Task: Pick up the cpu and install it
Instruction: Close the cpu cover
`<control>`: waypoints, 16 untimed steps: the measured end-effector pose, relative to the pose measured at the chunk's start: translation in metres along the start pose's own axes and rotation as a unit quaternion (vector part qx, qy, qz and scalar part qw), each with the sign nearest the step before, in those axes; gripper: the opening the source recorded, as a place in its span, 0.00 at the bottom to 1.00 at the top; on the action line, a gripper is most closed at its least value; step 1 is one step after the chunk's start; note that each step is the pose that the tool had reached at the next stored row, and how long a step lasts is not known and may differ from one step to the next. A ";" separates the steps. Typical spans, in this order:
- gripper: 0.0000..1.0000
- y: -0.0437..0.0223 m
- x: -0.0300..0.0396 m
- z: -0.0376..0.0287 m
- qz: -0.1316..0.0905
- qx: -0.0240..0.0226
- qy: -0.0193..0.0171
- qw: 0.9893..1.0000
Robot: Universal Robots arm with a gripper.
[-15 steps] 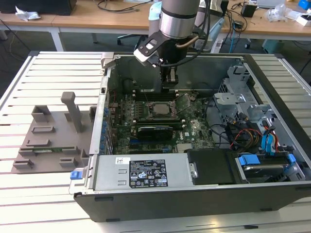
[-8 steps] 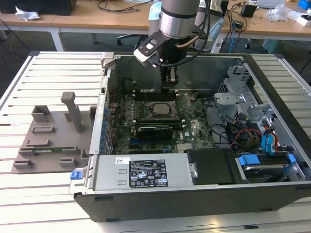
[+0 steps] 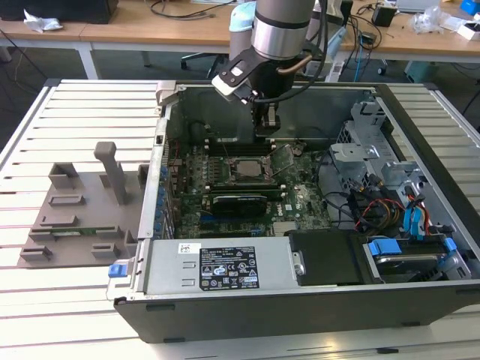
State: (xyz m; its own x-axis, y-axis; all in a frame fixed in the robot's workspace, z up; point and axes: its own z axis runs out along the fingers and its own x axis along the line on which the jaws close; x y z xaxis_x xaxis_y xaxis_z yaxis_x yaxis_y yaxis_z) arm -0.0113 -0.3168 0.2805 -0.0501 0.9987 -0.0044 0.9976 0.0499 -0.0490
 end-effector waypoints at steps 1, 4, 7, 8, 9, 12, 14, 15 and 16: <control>0.11 0.0055 -0.0003 -0.0002 0.000 0.000 0.000 1.000; 0.11 0.0192 -0.0009 -0.0007 0.000 0.001 0.000 1.000; 0.11 0.0288 -0.0014 -0.0012 0.000 0.002 0.000 1.000; 0.11 0.0325 -0.0016 -0.0014 0.000 0.002 0.000 1.000; 0.11 0.0350 -0.0017 -0.0015 0.000 0.002 0.000 1.000; 0.11 0.0404 -0.0020 -0.0017 0.000 0.002 0.000 1.000; 0.11 0.0437 -0.0022 -0.0019 0.000 0.002 0.000 1.000; 0.11 0.0453 -0.0023 -0.0020 0.000 0.002 0.000 1.000; 0.11 0.0475 -0.0024 -0.0020 0.000 0.002 0.000 1.000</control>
State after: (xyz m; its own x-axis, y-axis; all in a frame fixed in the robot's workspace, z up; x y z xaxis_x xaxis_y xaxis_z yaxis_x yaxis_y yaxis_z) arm 0.0363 -0.3168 0.2802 -0.0503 0.9987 -0.0041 0.9973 0.0500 -0.0531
